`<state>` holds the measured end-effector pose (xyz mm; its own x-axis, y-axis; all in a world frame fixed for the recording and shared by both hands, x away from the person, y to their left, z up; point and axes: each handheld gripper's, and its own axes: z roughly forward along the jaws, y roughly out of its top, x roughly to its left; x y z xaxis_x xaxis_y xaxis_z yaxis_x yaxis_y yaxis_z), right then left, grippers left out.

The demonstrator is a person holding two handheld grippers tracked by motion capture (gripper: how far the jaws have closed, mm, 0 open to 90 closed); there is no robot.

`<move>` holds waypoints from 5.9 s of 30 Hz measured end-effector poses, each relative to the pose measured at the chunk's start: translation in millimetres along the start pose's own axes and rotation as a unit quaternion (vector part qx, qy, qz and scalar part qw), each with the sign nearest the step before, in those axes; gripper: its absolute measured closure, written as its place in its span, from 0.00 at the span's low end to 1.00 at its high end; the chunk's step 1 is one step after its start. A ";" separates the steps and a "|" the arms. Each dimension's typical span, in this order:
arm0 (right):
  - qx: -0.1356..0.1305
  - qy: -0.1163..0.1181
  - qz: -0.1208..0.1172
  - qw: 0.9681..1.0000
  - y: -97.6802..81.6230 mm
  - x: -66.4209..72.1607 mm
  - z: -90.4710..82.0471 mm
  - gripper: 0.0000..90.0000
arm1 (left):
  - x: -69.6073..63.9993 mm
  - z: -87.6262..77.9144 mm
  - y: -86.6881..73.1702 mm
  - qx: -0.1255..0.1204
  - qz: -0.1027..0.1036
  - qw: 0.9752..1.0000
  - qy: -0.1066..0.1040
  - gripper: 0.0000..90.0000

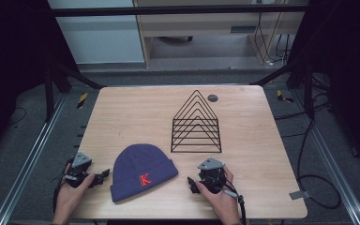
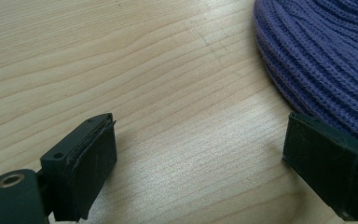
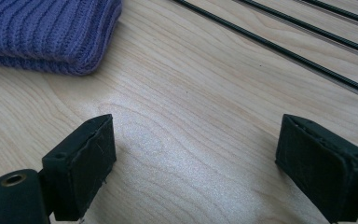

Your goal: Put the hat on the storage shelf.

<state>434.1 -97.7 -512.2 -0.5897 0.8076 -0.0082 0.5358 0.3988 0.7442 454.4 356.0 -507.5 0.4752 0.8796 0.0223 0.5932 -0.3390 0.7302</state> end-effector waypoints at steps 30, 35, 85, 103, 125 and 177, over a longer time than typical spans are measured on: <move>0.000 -0.009 0.011 1.000 -0.2 2.9 -0.5 0.14 | -26.6 8.7 86.3 0.053 0.026 0.997 -0.041 0.31; -0.002 -0.009 0.012 1.000 -0.3 3.0 -0.8 0.15 | -33.9 19.9 91.9 0.072 0.029 0.996 -0.039 0.39; -0.003 -0.010 0.010 1.000 -0.4 2.8 -1.2 0.17 | -63.7 10.8 114.4 0.078 0.087 0.991 -0.067 0.89; -0.003 -0.009 0.010 1.000 -0.5 2.9 -1.3 0.18 | -91.7 -27.0 143.9 0.036 0.146 0.986 -0.067 0.90; -0.043 0.015 0.006 0.999 19.4 7.8 -17.9 0.22 | -108.5 -100.8 194.1 -0.043 0.226 0.972 -0.048 0.90; -0.134 0.094 -0.131 0.978 196.9 5.8 -72.7 0.80 | -87.6 -168.2 304.7 -0.198 0.189 0.959 -0.074 0.90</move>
<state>492.3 -46.1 -317.1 -0.8003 0.5878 -0.1181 0.1882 0.4334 0.8813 484.2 231.8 -172.1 0.7120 0.6521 0.2606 0.0810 -0.4449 0.8919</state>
